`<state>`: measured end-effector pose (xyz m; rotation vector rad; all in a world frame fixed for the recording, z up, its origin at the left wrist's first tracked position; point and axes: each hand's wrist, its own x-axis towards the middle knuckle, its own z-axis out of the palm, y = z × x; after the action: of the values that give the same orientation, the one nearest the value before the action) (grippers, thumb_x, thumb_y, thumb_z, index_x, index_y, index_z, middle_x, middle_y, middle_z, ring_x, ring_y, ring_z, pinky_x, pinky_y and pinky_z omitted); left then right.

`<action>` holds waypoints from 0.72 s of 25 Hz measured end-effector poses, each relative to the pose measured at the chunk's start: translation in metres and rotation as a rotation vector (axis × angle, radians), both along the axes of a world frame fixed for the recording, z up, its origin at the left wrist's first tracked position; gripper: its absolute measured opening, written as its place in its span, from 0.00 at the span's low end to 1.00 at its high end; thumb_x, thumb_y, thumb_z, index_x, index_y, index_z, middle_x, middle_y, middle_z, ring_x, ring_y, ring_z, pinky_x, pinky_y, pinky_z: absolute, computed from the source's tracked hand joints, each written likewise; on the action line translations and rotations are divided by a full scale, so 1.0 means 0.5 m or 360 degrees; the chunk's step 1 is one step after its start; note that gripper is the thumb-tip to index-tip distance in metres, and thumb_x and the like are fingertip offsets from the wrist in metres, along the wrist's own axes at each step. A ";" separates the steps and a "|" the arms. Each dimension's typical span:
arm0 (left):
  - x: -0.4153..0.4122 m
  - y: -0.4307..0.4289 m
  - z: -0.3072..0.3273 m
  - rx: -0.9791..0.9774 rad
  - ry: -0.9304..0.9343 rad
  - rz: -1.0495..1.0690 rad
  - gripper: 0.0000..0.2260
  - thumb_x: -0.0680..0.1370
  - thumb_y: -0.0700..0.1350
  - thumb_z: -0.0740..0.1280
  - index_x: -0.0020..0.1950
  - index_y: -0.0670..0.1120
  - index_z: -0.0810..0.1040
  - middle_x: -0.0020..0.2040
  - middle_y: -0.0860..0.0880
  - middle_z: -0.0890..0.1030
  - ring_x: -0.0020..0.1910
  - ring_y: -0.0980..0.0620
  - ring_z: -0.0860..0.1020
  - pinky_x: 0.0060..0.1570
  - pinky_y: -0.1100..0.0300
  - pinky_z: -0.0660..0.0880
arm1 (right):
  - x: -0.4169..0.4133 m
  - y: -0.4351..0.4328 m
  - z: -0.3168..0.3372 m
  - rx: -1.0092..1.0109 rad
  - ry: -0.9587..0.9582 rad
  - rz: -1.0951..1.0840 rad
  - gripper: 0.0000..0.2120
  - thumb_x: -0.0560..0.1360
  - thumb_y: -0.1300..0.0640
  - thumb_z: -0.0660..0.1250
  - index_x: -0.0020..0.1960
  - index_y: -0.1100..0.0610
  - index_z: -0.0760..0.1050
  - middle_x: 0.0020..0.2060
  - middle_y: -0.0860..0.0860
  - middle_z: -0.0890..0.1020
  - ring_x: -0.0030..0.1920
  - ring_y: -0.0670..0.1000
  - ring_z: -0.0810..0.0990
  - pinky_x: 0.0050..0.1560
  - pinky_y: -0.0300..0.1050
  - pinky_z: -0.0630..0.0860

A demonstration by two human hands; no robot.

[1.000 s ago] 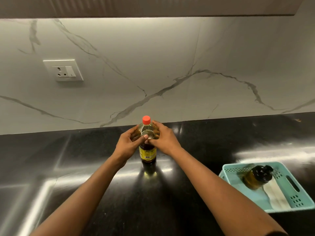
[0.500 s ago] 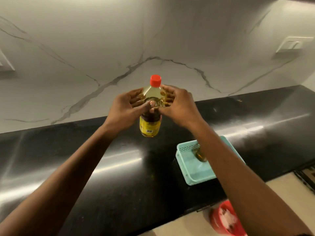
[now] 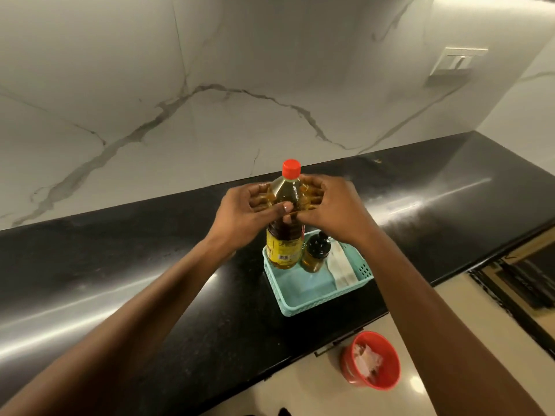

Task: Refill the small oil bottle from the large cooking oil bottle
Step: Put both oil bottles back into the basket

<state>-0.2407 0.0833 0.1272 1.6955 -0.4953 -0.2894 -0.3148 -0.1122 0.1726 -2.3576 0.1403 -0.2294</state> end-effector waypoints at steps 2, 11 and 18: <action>-0.006 -0.011 -0.019 0.0025 0.0054 -0.0011 0.19 0.76 0.46 0.81 0.66 0.47 0.84 0.56 0.51 0.91 0.57 0.53 0.89 0.65 0.47 0.84 | -0.003 -0.012 -0.035 0.0032 0.0031 -0.0029 0.34 0.64 0.51 0.84 0.69 0.49 0.80 0.52 0.43 0.88 0.51 0.41 0.88 0.59 0.46 0.85; -0.005 -0.024 -0.109 0.0080 0.0255 -0.0063 0.33 0.67 0.51 0.87 0.68 0.44 0.82 0.57 0.48 0.90 0.58 0.51 0.89 0.66 0.45 0.84 | -0.015 -0.029 -0.159 0.0220 0.0149 -0.0192 0.40 0.60 0.54 0.87 0.70 0.49 0.78 0.54 0.45 0.88 0.54 0.45 0.88 0.59 0.51 0.86; -0.006 -0.035 -0.138 0.0067 0.0284 -0.0094 0.29 0.69 0.46 0.87 0.67 0.46 0.83 0.57 0.48 0.90 0.58 0.51 0.89 0.65 0.45 0.84 | -0.029 -0.039 -0.186 0.0275 0.0166 -0.0187 0.39 0.61 0.53 0.86 0.69 0.47 0.76 0.56 0.43 0.86 0.56 0.44 0.86 0.60 0.47 0.85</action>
<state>-0.2436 0.0658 0.0581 1.6791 -0.4092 -0.4924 -0.3295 -0.1319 0.0794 -2.1918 0.3363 -0.1443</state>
